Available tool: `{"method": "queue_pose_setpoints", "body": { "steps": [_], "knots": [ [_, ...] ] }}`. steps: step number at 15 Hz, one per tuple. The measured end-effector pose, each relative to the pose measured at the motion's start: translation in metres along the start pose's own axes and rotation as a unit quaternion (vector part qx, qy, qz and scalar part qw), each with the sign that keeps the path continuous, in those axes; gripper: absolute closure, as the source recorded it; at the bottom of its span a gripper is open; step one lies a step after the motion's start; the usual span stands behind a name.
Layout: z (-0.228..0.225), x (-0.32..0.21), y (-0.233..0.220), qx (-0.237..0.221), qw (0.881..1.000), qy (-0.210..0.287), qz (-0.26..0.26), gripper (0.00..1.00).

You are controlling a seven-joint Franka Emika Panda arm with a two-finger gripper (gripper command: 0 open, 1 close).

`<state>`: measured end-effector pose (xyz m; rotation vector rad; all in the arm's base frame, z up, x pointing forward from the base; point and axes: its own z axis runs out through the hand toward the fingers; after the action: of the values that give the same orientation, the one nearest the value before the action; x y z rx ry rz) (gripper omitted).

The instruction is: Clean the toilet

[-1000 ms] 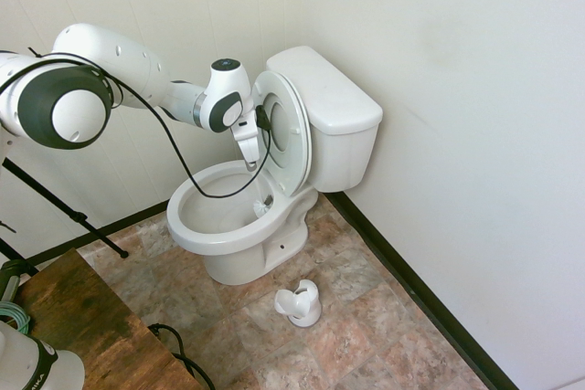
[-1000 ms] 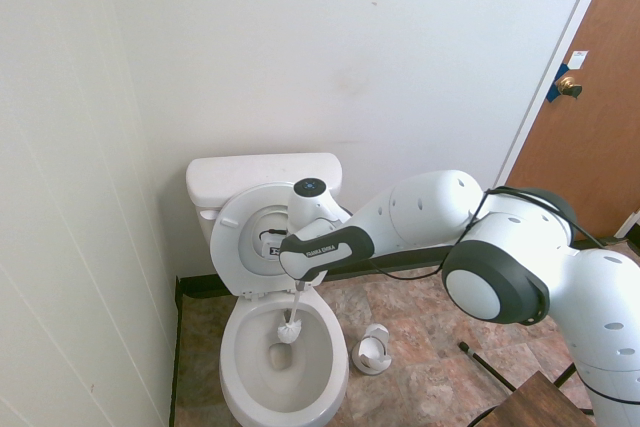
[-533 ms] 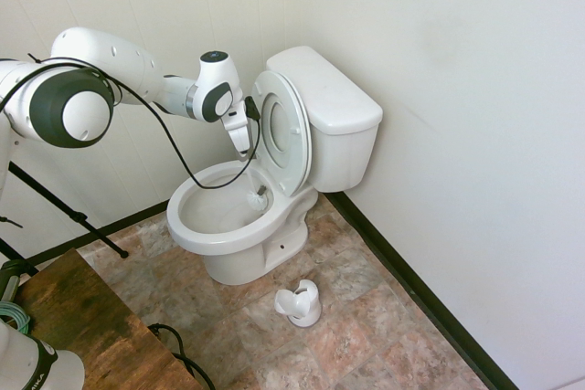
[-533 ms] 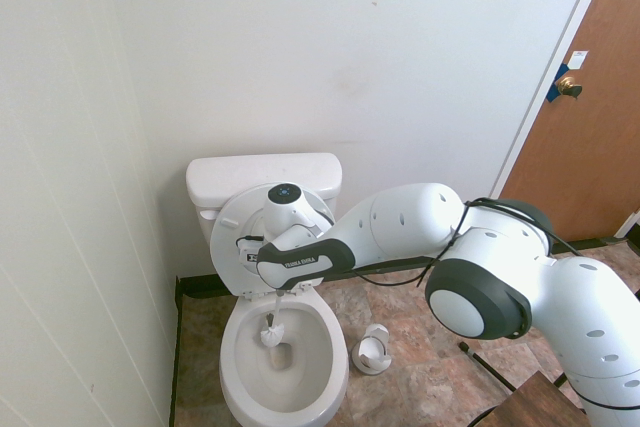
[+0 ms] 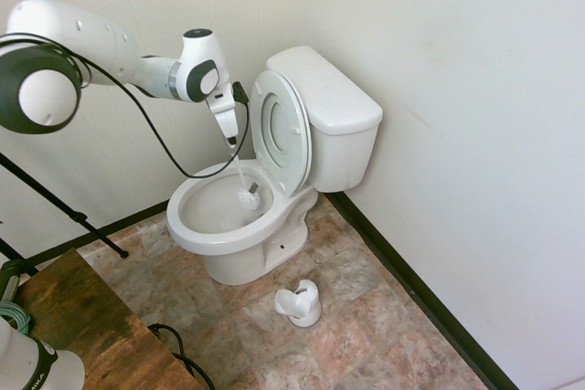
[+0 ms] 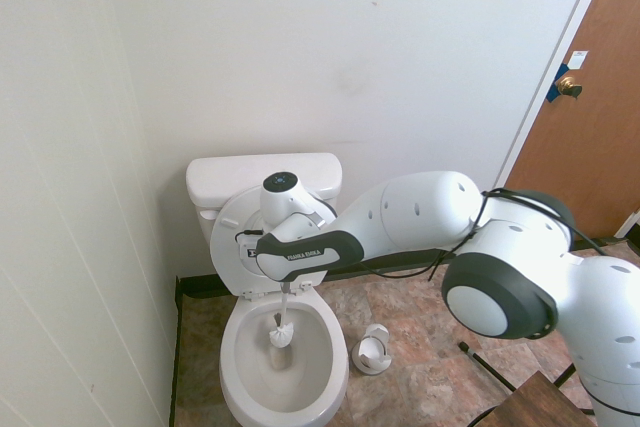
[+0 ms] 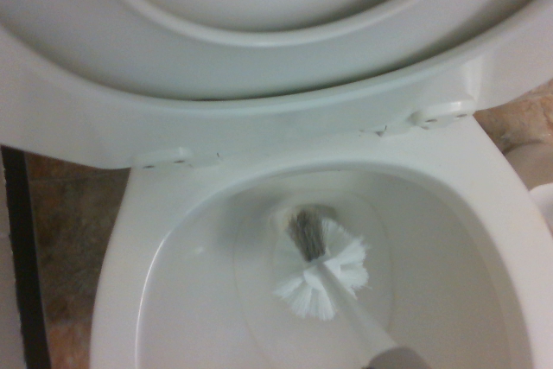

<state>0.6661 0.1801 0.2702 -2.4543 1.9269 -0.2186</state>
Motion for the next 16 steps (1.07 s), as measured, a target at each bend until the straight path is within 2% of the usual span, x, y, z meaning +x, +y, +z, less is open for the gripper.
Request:
{"method": "queue_pose_setpoints", "body": {
  "steps": [4,9,12,16],
  "knots": [
    [-0.075,0.026,0.034,0.016,1.000,0.012,0.003,1.00],
    [-0.144,0.109,0.081,0.045,0.998,0.016,0.042,1.00],
    [-0.144,0.169,0.107,0.038,0.996,0.018,0.074,1.00],
    [-0.104,0.233,0.128,0.013,0.994,0.018,0.107,1.00]
  ]
}}
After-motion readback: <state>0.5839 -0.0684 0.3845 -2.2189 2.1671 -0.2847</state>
